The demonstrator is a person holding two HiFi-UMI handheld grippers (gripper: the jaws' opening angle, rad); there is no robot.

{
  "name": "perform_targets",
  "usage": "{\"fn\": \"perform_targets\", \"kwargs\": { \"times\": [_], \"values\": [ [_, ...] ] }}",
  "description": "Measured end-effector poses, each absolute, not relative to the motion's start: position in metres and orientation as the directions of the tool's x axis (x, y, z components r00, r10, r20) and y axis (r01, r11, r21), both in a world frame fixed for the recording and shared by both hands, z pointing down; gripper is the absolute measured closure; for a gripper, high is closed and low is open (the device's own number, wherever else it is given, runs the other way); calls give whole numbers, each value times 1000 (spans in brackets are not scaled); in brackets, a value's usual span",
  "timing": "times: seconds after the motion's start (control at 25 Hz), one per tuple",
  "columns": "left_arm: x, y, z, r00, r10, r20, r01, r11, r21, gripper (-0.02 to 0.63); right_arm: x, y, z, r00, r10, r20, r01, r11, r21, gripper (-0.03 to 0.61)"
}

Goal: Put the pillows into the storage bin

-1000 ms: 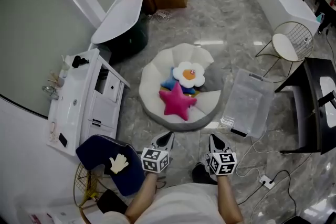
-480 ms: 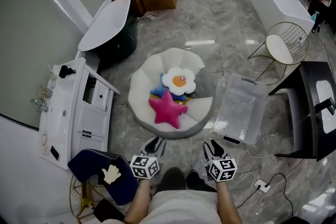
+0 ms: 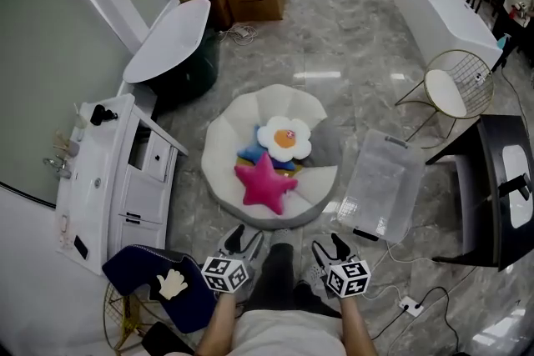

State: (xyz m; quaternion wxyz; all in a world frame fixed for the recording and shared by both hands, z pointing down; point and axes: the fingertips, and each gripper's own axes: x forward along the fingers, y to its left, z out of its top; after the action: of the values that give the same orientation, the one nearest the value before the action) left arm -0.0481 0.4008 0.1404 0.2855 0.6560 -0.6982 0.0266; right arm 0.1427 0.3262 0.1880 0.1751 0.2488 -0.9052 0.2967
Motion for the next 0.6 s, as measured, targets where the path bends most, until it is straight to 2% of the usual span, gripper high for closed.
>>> {"fn": "perform_targets", "kwargs": {
  "times": [0.36, 0.6],
  "values": [
    [-109, 369, 184, 65, -882, 467, -900, 151, 409, 371, 69, 293, 219, -808, -285, 515, -536, 717, -446, 316],
    [-171, 323, 208, 86, -891, 446, -866, 154, 475, 371, -2, 253, 248, -787, -227, 574, -528, 730, -434, 316]
  ]
}}
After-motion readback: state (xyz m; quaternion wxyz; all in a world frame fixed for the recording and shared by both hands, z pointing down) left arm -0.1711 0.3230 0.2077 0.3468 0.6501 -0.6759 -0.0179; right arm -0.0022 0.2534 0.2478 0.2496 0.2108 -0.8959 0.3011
